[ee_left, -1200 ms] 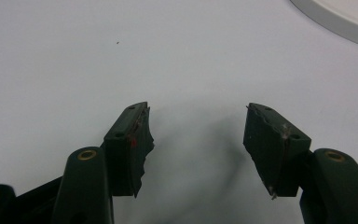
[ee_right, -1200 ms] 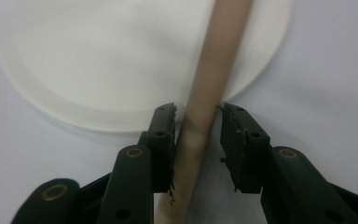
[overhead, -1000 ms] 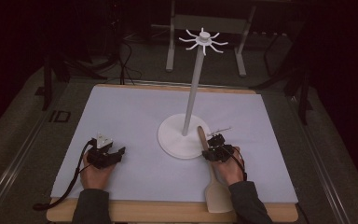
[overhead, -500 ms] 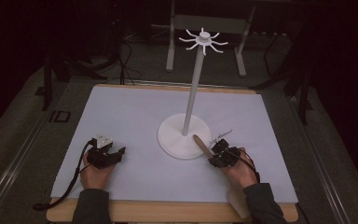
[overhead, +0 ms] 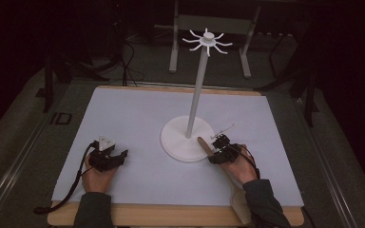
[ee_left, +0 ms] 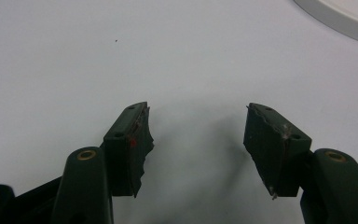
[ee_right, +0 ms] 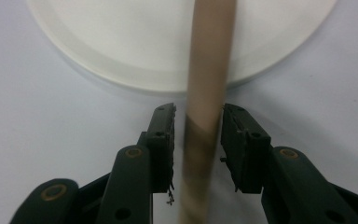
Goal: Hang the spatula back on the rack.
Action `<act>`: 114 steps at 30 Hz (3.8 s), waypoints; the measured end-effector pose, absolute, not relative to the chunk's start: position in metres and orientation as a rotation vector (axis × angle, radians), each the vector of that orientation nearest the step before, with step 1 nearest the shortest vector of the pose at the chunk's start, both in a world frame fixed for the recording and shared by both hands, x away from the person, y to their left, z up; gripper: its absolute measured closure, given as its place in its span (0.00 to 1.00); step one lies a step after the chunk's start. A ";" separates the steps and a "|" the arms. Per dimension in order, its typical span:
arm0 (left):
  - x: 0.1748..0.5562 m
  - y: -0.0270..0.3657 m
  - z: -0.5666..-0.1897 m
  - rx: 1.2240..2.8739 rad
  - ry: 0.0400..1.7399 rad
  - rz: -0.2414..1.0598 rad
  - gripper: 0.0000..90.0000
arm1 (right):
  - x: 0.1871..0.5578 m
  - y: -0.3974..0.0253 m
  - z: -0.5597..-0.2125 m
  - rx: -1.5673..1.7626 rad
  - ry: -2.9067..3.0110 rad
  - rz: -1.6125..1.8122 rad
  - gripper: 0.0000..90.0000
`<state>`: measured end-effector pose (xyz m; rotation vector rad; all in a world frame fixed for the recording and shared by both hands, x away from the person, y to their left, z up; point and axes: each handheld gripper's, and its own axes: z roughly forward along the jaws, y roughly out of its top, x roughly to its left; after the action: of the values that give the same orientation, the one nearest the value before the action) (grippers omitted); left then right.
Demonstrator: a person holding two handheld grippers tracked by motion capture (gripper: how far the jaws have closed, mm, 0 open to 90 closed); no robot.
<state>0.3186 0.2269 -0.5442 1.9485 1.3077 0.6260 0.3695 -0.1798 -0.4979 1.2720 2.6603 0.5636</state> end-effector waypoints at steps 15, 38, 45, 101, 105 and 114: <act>0.319 0.227 -0.544 1.950 1.308 0.629 0.45 | 0.375 -0.171 -0.502 1.272 2.671 0.460 0.81; 0.318 0.226 -0.544 1.943 1.309 0.639 0.45 | 0.358 -0.200 -0.452 1.202 2.486 0.796 0.82; 0.317 0.226 -0.544 1.942 1.307 0.645 0.45 | 0.349 -0.209 -0.437 1.171 2.404 0.893 0.82; 0.317 0.227 -0.544 1.940 1.305 0.649 0.45 | 0.327 -0.245 -0.366 0.973 2.097 1.310 0.82; 0.317 0.227 -0.544 1.939 1.306 0.649 0.45 | 0.328 -0.245 -0.363 0.957 2.090 1.329 0.82; 0.317 0.227 -0.544 1.934 1.308 0.650 0.45 | 0.331 -0.242 -0.358 0.938 2.082 1.344 0.82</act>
<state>0.3170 0.2266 -0.5438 1.9341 1.3081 0.6500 0.3311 -0.2423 -0.3581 0.9383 2.0815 1.3444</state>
